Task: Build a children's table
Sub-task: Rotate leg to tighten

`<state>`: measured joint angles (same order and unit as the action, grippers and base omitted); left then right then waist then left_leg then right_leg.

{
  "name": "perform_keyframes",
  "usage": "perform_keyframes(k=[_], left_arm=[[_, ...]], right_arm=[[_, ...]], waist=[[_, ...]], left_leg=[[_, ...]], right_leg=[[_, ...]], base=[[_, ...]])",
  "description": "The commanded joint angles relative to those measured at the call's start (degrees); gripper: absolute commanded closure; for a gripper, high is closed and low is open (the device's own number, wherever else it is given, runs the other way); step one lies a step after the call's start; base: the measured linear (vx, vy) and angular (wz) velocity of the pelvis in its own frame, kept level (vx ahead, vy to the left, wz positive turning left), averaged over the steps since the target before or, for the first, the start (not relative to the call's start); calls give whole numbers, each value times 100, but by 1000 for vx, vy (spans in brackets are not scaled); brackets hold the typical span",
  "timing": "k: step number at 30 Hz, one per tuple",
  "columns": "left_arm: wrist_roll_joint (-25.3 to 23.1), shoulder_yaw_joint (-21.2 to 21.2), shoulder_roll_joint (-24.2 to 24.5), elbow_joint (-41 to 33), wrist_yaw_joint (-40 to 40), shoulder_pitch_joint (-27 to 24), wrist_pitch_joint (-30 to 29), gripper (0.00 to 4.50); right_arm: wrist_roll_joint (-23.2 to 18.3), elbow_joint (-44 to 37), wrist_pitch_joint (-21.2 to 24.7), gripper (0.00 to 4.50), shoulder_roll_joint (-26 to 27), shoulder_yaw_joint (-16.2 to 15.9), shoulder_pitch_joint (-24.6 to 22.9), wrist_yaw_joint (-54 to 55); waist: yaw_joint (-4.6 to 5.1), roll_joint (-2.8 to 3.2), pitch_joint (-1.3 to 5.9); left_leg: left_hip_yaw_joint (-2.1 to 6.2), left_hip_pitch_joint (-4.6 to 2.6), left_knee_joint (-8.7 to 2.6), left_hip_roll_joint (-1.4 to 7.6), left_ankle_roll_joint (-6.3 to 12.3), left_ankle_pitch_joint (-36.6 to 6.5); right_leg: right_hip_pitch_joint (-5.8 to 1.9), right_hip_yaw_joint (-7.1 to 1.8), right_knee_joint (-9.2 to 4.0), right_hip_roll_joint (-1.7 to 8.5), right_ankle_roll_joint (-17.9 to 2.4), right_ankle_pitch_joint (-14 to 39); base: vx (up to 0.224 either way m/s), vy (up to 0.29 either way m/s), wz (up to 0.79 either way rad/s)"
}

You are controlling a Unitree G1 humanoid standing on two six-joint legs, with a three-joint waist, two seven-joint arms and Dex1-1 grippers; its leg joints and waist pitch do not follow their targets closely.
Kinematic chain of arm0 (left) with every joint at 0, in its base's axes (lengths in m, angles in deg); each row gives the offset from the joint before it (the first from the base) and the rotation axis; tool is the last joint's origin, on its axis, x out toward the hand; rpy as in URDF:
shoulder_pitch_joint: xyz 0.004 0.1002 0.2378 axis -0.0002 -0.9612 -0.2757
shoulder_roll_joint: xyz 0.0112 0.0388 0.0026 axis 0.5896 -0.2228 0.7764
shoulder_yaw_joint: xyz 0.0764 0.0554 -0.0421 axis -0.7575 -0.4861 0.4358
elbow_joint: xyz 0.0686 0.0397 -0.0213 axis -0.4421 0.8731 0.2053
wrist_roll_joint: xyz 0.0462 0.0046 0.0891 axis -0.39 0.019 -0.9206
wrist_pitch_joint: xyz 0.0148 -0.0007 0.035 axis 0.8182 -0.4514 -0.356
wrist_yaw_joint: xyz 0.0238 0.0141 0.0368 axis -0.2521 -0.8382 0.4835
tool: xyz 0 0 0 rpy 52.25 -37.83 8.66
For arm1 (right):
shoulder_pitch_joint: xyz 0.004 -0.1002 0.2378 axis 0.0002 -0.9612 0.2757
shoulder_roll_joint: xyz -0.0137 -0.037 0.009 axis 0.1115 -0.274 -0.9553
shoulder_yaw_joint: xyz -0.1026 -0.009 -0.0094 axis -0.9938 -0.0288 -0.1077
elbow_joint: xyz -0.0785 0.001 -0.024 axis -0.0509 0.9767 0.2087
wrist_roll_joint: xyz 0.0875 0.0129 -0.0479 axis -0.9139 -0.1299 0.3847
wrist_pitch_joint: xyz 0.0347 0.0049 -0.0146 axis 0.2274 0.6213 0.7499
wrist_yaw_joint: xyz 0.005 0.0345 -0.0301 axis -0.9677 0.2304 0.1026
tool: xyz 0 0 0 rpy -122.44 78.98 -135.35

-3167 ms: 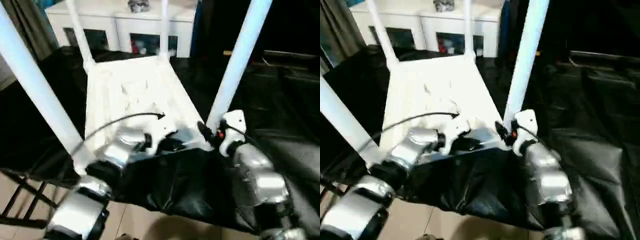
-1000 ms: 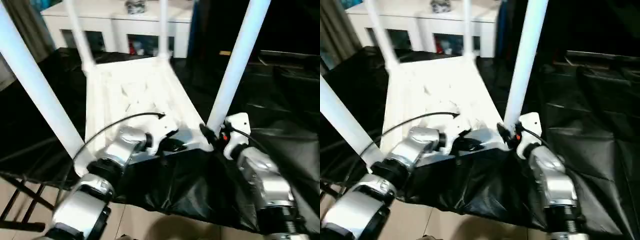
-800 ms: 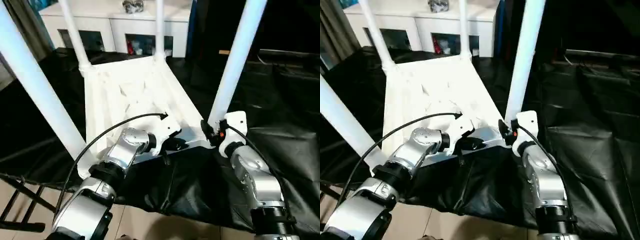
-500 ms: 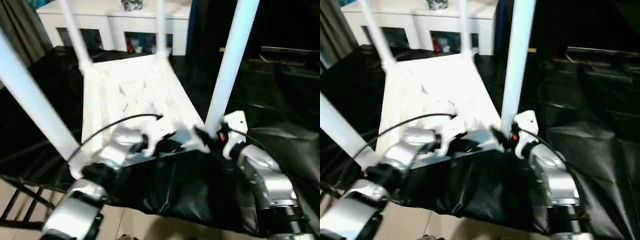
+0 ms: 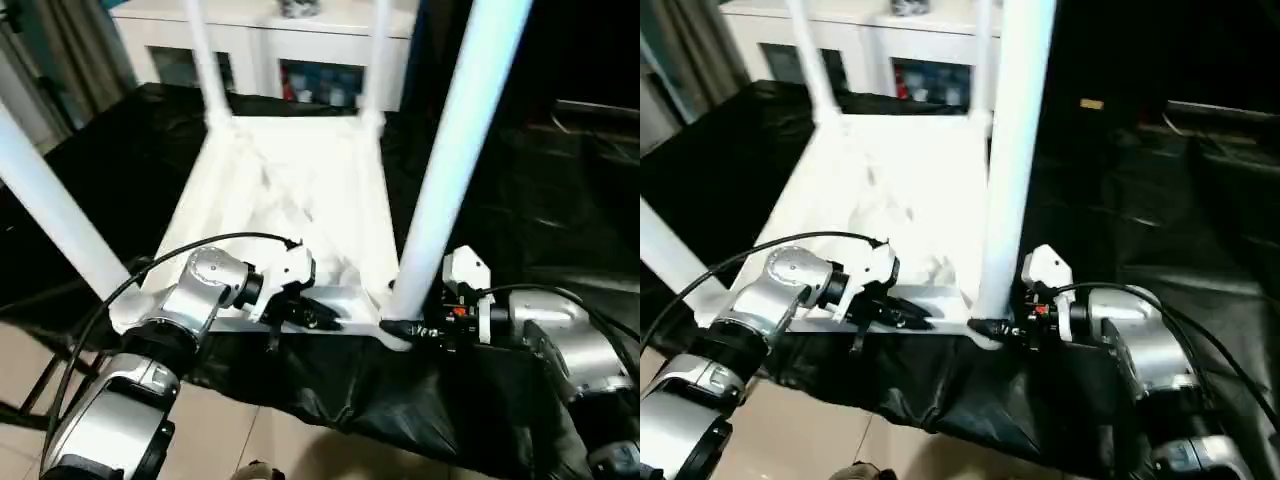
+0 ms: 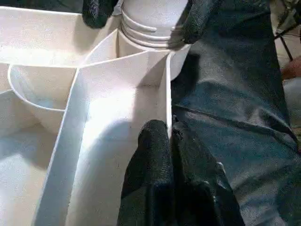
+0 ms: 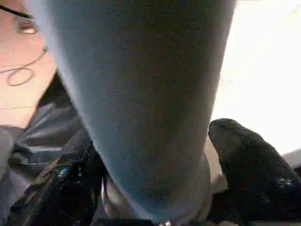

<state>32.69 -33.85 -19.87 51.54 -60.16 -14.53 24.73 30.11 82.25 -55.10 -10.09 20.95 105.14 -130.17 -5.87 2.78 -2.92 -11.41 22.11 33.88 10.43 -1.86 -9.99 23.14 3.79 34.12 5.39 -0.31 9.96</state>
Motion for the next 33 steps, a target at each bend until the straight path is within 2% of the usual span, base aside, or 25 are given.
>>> perform_keyframes(k=[1,5,8,10,17,18,19,21,22,23,24,26,28,29,30,31,32,33], left_arm=[[89,-83,-58,-51,-253,218,140,450],[87,-73,-40,9,-258,220,214,450],[72,-61,-24,46,-262,211,265,450],[53,-53,5,103,-232,191,319,450],[16,27,-8,205,83,185,300,450],[23,45,-18,213,124,191,273,450],[8,70,-44,237,250,203,244,450],[-43,125,-124,281,612,237,130,450],[-185,136,-244,305,1143,275,-25,450],[-188,136,-247,305,1155,276,-29,450],[-198,195,-418,262,1544,271,-188,450],[-169,237,-531,208,1722,250,-281,450],[-181,230,-618,140,1841,220,-351,450],[-212,217,-746,32,2042,164,-460,450],[-259,185,-907,-107,2270,91,-613,450],[-380,120,-1166,-317,2754,-20,-838,450],[-380,120,-1166,-317,2754,-20,-838,450],[-428,81,-1250,-383,2897,-58,-890,450]], right_arm=[[-90,55,-92,129,-35,-23,116,-118],[-51,130,-199,160,-45,-170,104,-317],[-7,179,-283,188,-28,-228,100,-367],[34,255,-362,193,9,-275,113,-404],[51,362,-445,196,169,-273,64,-197],[29,353,-435,196,193,-262,44,-161],[7,320,-411,196,250,-226,-2,-17],[-50,215,-333,196,404,-106,-121,354],[28,156,-235,196,648,71,-231,1106],[32,154,-234,196,654,75,-233,1125],[187,133,-208,196,918,224,-318,1905],[267,103,-173,197,1076,300,-367,2327],[316,53,-105,198,1216,363,-410,2664],[451,-43,-24,198,1402,424,-472,3163],[549,-183,157,198,1670,536,-530,3760],[827,-505,454,198,2069,603,-650,4681],[827,-505,454,198,2069,603,-650,4681],[945,-634,545,198,2197,582,-695,4954]], waist=[[7,-89,411],[-25,-111,415],[-43,-100,422],[-48,-87,422],[-46,-98,411],[-44,-90,410],[-40,-51,405],[-32,-71,398],[-21,-84,387],[-25,-74,381],[28,-81,376],[75,-88,367],[124,-87,372],[134,-57,374],[153,-53,370],[163,-44,373],[180,-56,362],[197,-64,369]], left_leg=[[117,-134,-372,314,427,-1189],[108,-128,-356,309,476,-1088],[113,-130,-351,307,487,-1029],[116,-129,-352,312,484,-1051],[117,-125,-361,309,455,-1129],[118,-129,-366,311,431,-1167],[123,-133,-373,312,394,-1242],[124,-145,-387,313,334,-1347],[127,-142,-401,319,277,-1392],[130,-157,-409,320,234,-1430],[152,-143,-437,301,108,-1553],[156,-162,-447,291,34,-1686],[163,-151,-448,277,25,-1708],[168,-147,-449,274,29,-1694],[156,-156,-444,271,46,-1693],[158,-150,-452,271,46,-1669],[158,-143,-466,286,12,-1630],[159,-155,-469,264,8,-1643]], right_leg=[[-285,-221,-333,349,-1574,870],[-283,-222,-337,360,-1556,877],[-282,-216,-331,356,-1521,892],[-279,-215,-329,356,-1526,888],[-277,-210,-344,354,-1499,1026],[-275,-212,-349,353,-1491,1068],[-270,-212,-360,351,-1479,1135],[-268,-212,-374,349,-1457,1224],[-263,-222,-386,354,-1421,1312],[-246,-227,-393,352,-1390,1388],[-267,-217,-415,367,-1283,1700],[-244,-218,-455,367,-1209,1869],[-248,-219,-462,360,-1156,1891],[-252,-221,-458,360,-1150,1864],[-230,-229,-474,348,-1155,1788],[-228,-230,-466,345,-1155,1728],[-227,-239,-456,326,-1141,1669],[-229,-227,-475,331,-1080,1773]], base=[[0,0,0],[0,0,0],[0,0,0],[0,0,0],[0,0,0],[0,0,0],[0,0,0],[0,0,0],[0,0,0],[0,0,0],[0,0,0],[0,0,0],[0,0,0],[0,0,0],[0,0,0],[0,0,0],[0,0,0],[0,0,0]])
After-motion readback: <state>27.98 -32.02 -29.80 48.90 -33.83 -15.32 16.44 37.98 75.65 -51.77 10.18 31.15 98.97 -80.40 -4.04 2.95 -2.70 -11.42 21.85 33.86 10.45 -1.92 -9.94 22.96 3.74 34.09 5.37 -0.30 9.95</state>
